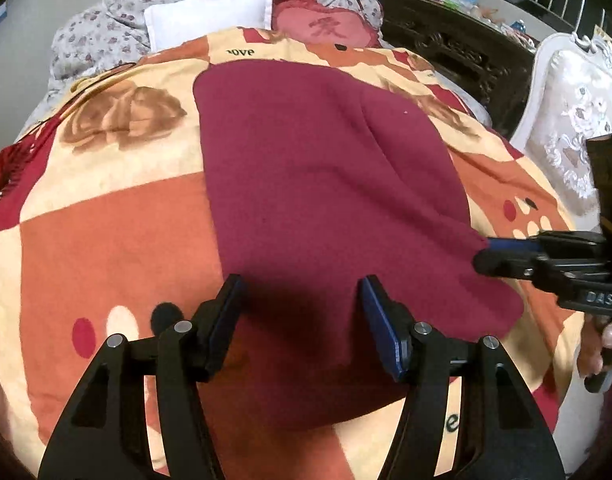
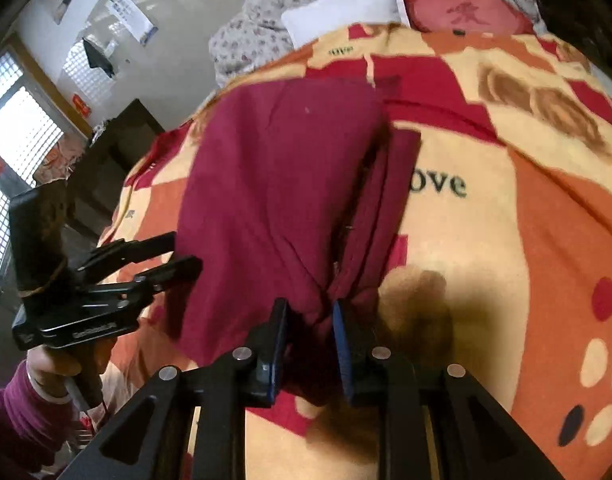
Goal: Fold small clothes
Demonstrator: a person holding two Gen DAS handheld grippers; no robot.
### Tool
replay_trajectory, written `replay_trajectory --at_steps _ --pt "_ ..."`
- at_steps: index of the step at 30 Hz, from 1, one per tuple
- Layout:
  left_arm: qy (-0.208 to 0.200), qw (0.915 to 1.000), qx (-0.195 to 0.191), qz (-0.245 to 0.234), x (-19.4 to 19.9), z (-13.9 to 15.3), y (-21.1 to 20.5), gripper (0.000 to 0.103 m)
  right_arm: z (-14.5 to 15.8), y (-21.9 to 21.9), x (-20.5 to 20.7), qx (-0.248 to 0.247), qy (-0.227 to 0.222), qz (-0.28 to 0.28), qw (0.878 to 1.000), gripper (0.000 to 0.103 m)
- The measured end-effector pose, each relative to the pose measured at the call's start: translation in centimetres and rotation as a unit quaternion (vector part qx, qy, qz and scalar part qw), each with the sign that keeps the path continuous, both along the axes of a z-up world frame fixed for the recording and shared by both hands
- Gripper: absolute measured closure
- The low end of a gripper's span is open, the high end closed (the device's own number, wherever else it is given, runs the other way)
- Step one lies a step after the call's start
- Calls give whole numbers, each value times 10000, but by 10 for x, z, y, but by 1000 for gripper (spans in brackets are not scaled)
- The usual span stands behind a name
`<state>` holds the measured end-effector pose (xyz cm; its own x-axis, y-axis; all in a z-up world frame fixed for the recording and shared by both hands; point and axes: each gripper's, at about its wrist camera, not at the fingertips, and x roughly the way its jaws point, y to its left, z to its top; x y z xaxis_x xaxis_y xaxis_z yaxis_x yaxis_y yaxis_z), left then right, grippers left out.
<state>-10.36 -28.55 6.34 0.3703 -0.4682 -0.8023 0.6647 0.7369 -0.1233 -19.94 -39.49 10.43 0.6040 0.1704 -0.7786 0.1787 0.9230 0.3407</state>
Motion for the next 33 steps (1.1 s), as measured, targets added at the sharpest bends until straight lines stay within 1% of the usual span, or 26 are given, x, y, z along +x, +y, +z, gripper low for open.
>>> replay_trajectory --at_steps 1,3,5,7,9,11,15,19,24,29,33 --pt "-3 10000 -15 34 0 2 1 43 8 3 -2 -136 -58 2 9999 83" --pt "-158 9998 -3 90 -2 10 4 43 25 7 -5 -330 -208 -53 9992 83" --pt "-335 9993 -2 137 -3 17 4 43 40 8 -6 -290 -438 -125 9985 83" --pt "-403 9990 -67 156 -1 23 2 43 54 8 1 -178 -716 -209 9971 83" --pt "-436 9989 -75 173 1 27 -1 43 59 11 14 -116 -804 -240 9964 81" --pt "-475 9987 -31 190 4 26 -6 43 56 15 30 -126 -719 -194 9971 81" --pt "-403 9990 -11 217 9 20 -11 43 30 14 59 -338 -336 -338 9983 81" --pt "-332 9992 34 240 15 11 -16 43 6 -4 68 -369 -195 -534 9977 81" --pt "-324 9991 86 241 23 5 -22 43 -2 -20 73 -305 -308 -651 9969 81" --pt "-309 9991 103 257 27 2 -25 39 -6 -29 81 -280 -351 -715 9964 81" --pt "-198 9994 3 297 29 2 -22 39 -4 -30 80 -213 -327 -675 9970 81"
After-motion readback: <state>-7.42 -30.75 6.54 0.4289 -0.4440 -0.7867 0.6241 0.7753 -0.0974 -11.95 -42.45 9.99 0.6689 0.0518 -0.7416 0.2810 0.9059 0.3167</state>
